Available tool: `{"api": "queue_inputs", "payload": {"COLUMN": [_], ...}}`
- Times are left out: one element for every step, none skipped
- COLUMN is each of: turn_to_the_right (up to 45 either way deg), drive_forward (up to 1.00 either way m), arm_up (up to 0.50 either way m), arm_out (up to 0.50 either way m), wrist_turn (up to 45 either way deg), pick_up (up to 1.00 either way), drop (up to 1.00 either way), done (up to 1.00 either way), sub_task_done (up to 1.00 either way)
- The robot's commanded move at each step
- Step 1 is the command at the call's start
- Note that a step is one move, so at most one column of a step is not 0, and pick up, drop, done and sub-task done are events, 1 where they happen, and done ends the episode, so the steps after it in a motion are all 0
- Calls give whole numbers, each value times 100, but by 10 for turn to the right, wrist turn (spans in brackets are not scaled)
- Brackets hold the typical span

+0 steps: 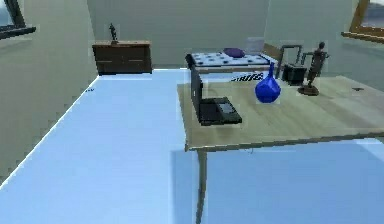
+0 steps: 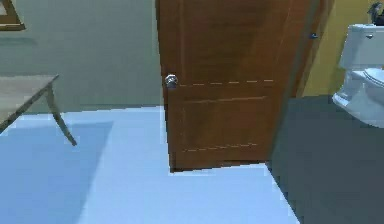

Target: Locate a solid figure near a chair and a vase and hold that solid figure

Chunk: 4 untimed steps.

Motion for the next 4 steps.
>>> {"api": "queue_inputs", "payload": {"turn_to_the_right": [450,360,0,-420], "drive_forward": [0,0,10,0], "arm_up": [0,0,0,0], "arm_out": [0,0,0,0], "wrist_turn": [0,0,0,0], "pick_up": [0,0,0,0], "drop": [0,0,0,0], "done": [0,0,0,0], "sub_task_done": [0,0,0,0]}}
